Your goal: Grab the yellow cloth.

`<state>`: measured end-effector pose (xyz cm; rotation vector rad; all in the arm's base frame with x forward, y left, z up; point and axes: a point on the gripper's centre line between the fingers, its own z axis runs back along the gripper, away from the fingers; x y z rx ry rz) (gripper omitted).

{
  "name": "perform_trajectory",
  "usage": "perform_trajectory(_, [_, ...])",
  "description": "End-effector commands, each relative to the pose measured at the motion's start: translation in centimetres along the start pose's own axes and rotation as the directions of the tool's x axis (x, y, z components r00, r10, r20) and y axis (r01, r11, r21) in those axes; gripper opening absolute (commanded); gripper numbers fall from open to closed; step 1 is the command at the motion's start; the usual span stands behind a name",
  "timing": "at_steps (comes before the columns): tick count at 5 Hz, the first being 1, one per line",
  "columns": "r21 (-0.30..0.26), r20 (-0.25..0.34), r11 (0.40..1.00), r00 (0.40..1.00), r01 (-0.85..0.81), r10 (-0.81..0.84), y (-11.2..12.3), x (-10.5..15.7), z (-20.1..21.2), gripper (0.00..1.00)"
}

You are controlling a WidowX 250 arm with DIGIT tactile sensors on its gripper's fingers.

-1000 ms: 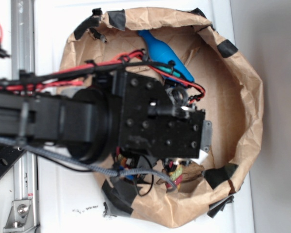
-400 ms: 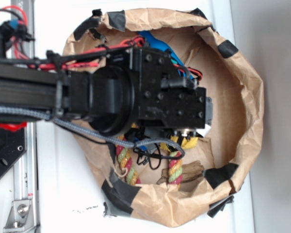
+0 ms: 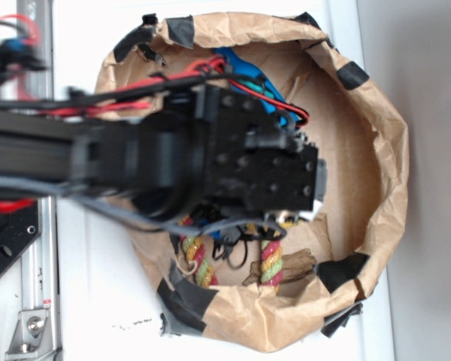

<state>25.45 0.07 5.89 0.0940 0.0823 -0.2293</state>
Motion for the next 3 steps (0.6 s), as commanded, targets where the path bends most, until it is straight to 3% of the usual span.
perform_trajectory(1, [-0.115, 0.293, 0.984, 0.942, -0.134, 0.163, 3.2, -3.6, 10.6, 0.0])
perform_trajectory(2, [-0.092, 0.288, 0.979, 0.936, -0.183, 0.202, 3.3, -3.8, 15.2, 0.0])
perform_trajectory(3, [-0.062, 0.227, 0.978, 0.952, -0.197, 0.206, 3.3, -2.9, 14.2, 0.0])
